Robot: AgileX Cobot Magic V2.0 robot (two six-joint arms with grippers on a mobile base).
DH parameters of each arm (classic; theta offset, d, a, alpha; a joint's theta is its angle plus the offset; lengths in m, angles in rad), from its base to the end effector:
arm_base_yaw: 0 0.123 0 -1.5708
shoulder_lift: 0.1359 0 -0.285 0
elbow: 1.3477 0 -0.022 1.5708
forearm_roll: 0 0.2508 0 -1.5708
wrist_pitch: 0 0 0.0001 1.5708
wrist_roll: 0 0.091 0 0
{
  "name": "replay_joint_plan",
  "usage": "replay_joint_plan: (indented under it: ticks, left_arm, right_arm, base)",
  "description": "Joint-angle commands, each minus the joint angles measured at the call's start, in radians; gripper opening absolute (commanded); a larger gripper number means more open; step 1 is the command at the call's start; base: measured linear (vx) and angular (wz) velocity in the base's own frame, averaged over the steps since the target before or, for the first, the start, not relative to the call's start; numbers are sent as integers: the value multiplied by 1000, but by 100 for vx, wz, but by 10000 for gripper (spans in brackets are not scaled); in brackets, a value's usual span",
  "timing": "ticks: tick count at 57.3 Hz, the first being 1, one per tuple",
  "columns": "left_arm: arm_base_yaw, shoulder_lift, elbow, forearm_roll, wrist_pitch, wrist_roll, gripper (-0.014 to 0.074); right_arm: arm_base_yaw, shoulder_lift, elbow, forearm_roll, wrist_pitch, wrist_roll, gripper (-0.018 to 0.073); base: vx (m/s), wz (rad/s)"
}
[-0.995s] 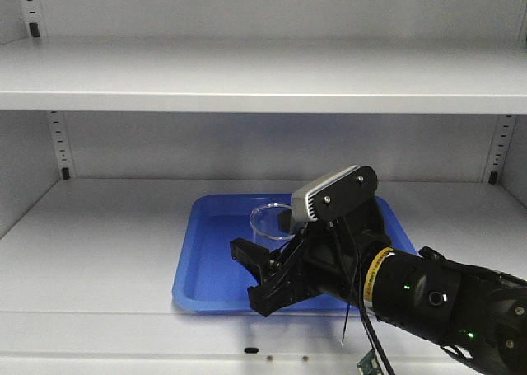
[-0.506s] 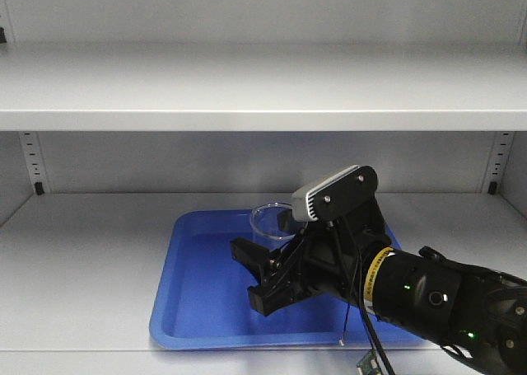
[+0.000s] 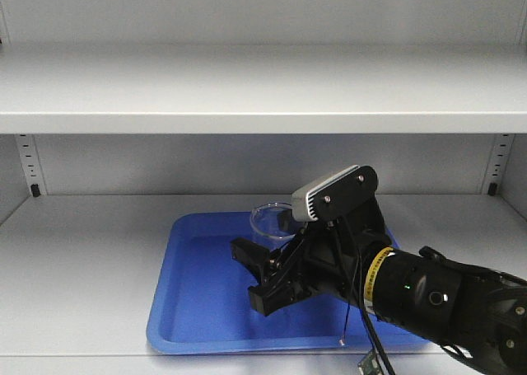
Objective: Pick beaker and place in left cabinet
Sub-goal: 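Lower the held beaker onto the blue tray on the shelf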
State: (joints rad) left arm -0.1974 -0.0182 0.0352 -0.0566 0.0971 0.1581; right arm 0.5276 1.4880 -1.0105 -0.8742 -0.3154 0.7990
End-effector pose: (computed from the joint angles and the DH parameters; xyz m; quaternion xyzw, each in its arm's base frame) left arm 0.0554 -0.0116 0.1935 0.1087 0.7082 -0.0353 0.6967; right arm 0.2849 0.1910 0.3163 -0.2909 0.7101 0.2396 0.5948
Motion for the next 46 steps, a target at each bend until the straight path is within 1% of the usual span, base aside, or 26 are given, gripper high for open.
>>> replay_joint_plan:
  ticks: [1,12,21,27,38,46]
  left_arm:
    - [-6,-10,-26,-5,-90,-2,-6]
    - [-6,-10,-26,-5,-90,-2,-6]
    - [-6,-10,-26,-5,-90,-2,-6]
    - [-6,-10,-26,-5,-90,-2,-6]
    - [-6,-10,-26,-5,-90,-2,-6]
    - [-6,-10,-26,-5,-90,-2,-6]
  right_arm:
    - [-13,-25,-34,33,-34,-31,155]
    - [-53,58,-76,63,-40,-35,155]
    - [-53,157,-153,63,-40,-69,158]
    - [-53,213,-190,63,-40,-70,160]
    - [-53,264,-195,63,-36,-69,164]
    - [-53,275,-195,64,-31,-68,190]
  base:
    - [0,0]
    - [0,0]
    - [0,0]
    - [0,0]
    - [0,0]
    - [0,0]
